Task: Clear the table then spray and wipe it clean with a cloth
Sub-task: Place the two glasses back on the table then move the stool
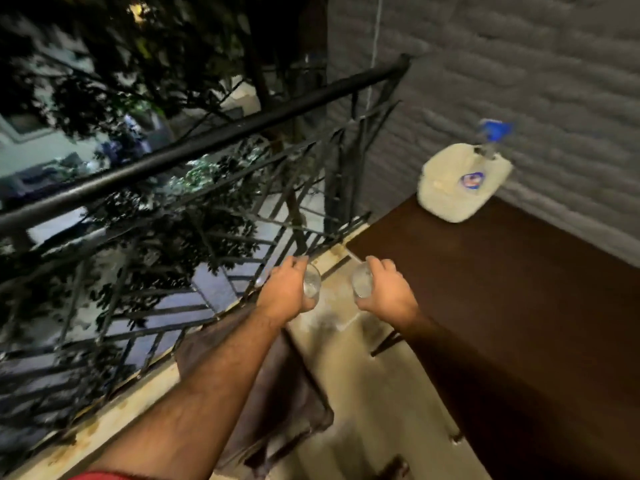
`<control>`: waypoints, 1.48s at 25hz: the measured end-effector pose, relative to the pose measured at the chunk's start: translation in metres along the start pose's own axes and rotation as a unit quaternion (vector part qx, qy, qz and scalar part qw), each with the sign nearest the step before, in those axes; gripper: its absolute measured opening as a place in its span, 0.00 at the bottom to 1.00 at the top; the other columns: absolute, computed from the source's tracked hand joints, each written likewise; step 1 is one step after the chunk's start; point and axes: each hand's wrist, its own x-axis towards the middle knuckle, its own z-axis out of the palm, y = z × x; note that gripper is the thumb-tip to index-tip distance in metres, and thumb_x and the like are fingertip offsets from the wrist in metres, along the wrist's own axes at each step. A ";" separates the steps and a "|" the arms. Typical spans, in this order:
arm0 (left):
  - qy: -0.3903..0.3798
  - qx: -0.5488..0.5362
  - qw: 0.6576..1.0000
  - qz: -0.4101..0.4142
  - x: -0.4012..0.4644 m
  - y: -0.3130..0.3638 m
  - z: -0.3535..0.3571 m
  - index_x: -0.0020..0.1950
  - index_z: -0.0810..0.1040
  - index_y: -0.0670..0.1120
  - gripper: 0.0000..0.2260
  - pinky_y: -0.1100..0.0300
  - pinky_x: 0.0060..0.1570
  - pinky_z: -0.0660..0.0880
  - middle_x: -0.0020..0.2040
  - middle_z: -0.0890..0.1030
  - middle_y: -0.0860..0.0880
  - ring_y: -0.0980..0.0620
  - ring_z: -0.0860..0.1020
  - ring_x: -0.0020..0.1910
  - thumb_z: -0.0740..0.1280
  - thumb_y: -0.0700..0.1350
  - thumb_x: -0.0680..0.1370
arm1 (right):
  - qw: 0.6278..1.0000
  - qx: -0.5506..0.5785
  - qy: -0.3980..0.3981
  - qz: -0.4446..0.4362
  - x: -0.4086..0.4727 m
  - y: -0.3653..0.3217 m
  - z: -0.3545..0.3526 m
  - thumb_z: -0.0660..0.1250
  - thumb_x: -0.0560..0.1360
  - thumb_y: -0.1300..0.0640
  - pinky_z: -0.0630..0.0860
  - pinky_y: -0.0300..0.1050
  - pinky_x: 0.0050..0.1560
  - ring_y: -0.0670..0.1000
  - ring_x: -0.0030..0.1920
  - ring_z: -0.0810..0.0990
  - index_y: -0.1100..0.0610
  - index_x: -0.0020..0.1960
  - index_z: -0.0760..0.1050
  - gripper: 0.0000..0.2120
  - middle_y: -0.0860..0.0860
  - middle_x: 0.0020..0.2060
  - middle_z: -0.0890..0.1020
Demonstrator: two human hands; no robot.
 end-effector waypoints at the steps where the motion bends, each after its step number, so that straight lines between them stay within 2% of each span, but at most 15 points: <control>1: -0.001 0.002 1.000 0.017 0.005 0.022 0.003 0.75 0.59 0.49 0.41 0.50 0.62 0.71 0.69 0.64 0.47 0.42 0.69 0.66 0.73 0.55 0.66 | 1.000 0.004 0.007 0.020 -0.009 0.017 -0.014 0.75 0.65 0.49 0.75 0.53 0.59 0.62 0.61 0.75 0.52 0.75 0.61 0.42 0.56 0.64 0.70; 9: -0.045 0.010 0.991 0.125 0.047 0.213 0.065 0.77 0.58 0.50 0.40 0.53 0.63 0.71 0.71 0.64 0.48 0.43 0.70 0.64 0.71 0.53 0.68 | 0.986 0.025 0.064 0.153 -0.065 0.180 -0.105 0.76 0.67 0.49 0.73 0.51 0.66 0.57 0.64 0.74 0.49 0.76 0.59 0.43 0.53 0.68 0.68; 13: -0.094 0.007 0.984 0.150 0.069 0.301 0.100 0.77 0.56 0.52 0.39 0.53 0.65 0.68 0.73 0.60 0.49 0.45 0.65 0.68 0.71 0.52 0.71 | 0.971 0.044 0.087 0.217 -0.082 0.258 -0.136 0.77 0.67 0.48 0.75 0.52 0.64 0.55 0.64 0.74 0.49 0.77 0.58 0.44 0.52 0.69 0.68; 16: -0.115 0.021 0.974 0.195 0.085 0.353 0.121 0.77 0.56 0.51 0.39 0.54 0.65 0.68 0.72 0.61 0.48 0.45 0.66 0.67 0.71 0.52 0.71 | 0.958 0.069 0.105 0.259 -0.092 0.306 -0.151 0.77 0.67 0.47 0.77 0.52 0.63 0.55 0.64 0.75 0.50 0.77 0.57 0.45 0.53 0.70 0.68; 20: -0.136 0.033 0.960 0.244 0.119 0.405 0.144 0.77 0.56 0.50 0.39 0.54 0.65 0.67 0.71 0.61 0.47 0.45 0.67 0.67 0.70 0.53 0.71 | 0.937 0.104 0.123 0.310 -0.092 0.352 -0.157 0.75 0.69 0.45 0.76 0.55 0.63 0.58 0.65 0.74 0.50 0.77 0.56 0.43 0.55 0.70 0.67; 24: -0.173 0.046 0.940 0.291 0.180 0.453 0.169 0.77 0.56 0.51 0.41 0.54 0.65 0.68 0.69 0.61 0.47 0.46 0.67 0.66 0.72 0.54 0.70 | 0.906 0.137 0.153 0.371 -0.071 0.397 -0.166 0.77 0.67 0.44 0.76 0.54 0.64 0.56 0.67 0.72 0.50 0.77 0.54 0.48 0.53 0.72 0.66; 28: -0.181 0.069 0.925 0.327 0.243 0.497 0.191 0.78 0.55 0.50 0.42 0.54 0.64 0.71 0.68 0.60 0.49 0.48 0.67 0.65 0.73 0.57 0.69 | 0.887 0.152 0.166 0.403 -0.039 0.436 -0.180 0.77 0.66 0.45 0.76 0.54 0.63 0.56 0.67 0.72 0.54 0.76 0.56 0.46 0.53 0.70 0.67; 32: -0.178 0.077 0.923 0.334 0.295 0.541 0.216 0.77 0.55 0.52 0.43 0.54 0.63 0.72 0.68 0.58 0.49 0.48 0.68 0.65 0.74 0.57 0.69 | 0.868 0.162 0.178 0.435 0.004 0.478 -0.199 0.78 0.66 0.48 0.76 0.54 0.62 0.58 0.65 0.73 0.53 0.75 0.59 0.44 0.55 0.69 0.67; 37: -0.172 0.076 0.925 0.329 0.343 0.591 0.248 0.77 0.54 0.52 0.45 0.53 0.62 0.73 0.68 0.58 0.48 0.47 0.67 0.66 0.75 0.56 0.68 | 0.861 0.163 0.193 0.441 0.053 0.530 -0.218 0.78 0.67 0.52 0.76 0.53 0.63 0.58 0.66 0.72 0.53 0.75 0.60 0.43 0.56 0.68 0.67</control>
